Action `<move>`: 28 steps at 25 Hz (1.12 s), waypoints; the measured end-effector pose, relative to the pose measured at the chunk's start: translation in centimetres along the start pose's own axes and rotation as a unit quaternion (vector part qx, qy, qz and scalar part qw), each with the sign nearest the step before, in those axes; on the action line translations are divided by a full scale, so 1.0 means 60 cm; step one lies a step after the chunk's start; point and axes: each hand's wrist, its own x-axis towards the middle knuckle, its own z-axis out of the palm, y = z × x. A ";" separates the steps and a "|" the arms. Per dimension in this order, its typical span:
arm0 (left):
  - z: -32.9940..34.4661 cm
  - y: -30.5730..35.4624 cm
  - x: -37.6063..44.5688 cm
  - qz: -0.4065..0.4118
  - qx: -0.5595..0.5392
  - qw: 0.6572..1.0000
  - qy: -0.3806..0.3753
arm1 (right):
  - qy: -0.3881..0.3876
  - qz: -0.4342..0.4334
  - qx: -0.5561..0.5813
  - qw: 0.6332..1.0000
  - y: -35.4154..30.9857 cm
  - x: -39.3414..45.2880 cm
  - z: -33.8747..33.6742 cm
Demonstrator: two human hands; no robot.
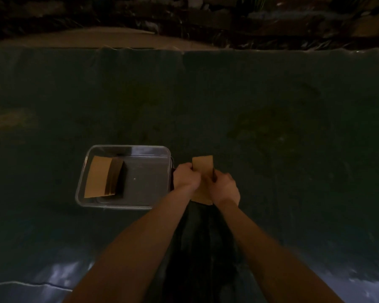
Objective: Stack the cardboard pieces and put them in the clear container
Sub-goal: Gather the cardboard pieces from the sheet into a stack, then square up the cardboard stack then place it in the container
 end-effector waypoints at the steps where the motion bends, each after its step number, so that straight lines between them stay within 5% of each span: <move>1: 0.006 0.000 0.005 0.014 0.035 0.999 0.017 | 0.002 0.007 -0.012 1.000 0.002 0.006 0.005; 8: 0.035 0.000 0.019 -0.036 0.079 0.996 -0.013 | -0.088 0.097 0.102 0.986 0.003 0.037 0.024; 12: 0.036 0.011 0.010 -0.125 -0.072 0.988 -0.055 | -0.107 0.163 0.188 0.963 0.004 0.047 0.018; 16: 0.013 -0.001 -0.012 -0.174 -0.202 0.958 -0.103 | -0.147 0.169 0.148 0.963 0.000 0.023 0.013; 22: 0.008 -0.044 -0.103 -0.167 -0.378 0.899 -0.144 | -0.080 0.022 0.201 0.976 0.003 -0.087 0.011; 28: -0.035 -0.110 -0.200 -0.071 -0.468 0.872 -0.124 | -0.010 -0.148 0.032 0.989 0.006 -0.185 0.012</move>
